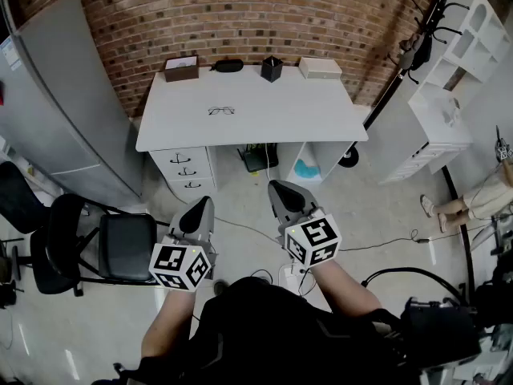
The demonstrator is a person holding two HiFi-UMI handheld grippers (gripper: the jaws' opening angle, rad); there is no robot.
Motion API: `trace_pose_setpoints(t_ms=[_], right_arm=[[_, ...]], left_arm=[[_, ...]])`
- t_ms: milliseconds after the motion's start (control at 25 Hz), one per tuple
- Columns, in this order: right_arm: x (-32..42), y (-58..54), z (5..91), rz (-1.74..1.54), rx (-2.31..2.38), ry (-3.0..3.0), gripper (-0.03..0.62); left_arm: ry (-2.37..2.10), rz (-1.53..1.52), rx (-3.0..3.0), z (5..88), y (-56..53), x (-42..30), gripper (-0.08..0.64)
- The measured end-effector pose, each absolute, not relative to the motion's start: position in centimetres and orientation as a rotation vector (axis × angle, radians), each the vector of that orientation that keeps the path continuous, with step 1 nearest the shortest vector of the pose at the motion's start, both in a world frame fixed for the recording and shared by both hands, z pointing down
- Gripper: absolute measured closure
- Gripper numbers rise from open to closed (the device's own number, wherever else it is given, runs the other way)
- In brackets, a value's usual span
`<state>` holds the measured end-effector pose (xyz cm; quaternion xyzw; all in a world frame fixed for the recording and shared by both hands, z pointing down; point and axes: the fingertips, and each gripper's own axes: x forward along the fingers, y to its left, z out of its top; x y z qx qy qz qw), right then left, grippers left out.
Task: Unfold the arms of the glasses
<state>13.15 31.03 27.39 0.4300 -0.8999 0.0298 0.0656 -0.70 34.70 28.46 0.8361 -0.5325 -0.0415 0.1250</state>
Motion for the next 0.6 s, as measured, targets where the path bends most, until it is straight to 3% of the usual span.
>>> trace_pose_setpoints(t_ms=[600], right_arm=[[12.4, 31.4, 26.4, 0.129, 1.297, -2.761, 0.583]], left_arm=[[-1.6, -0.108, 2.438, 27.8, 34.6, -1.8, 0.554]])
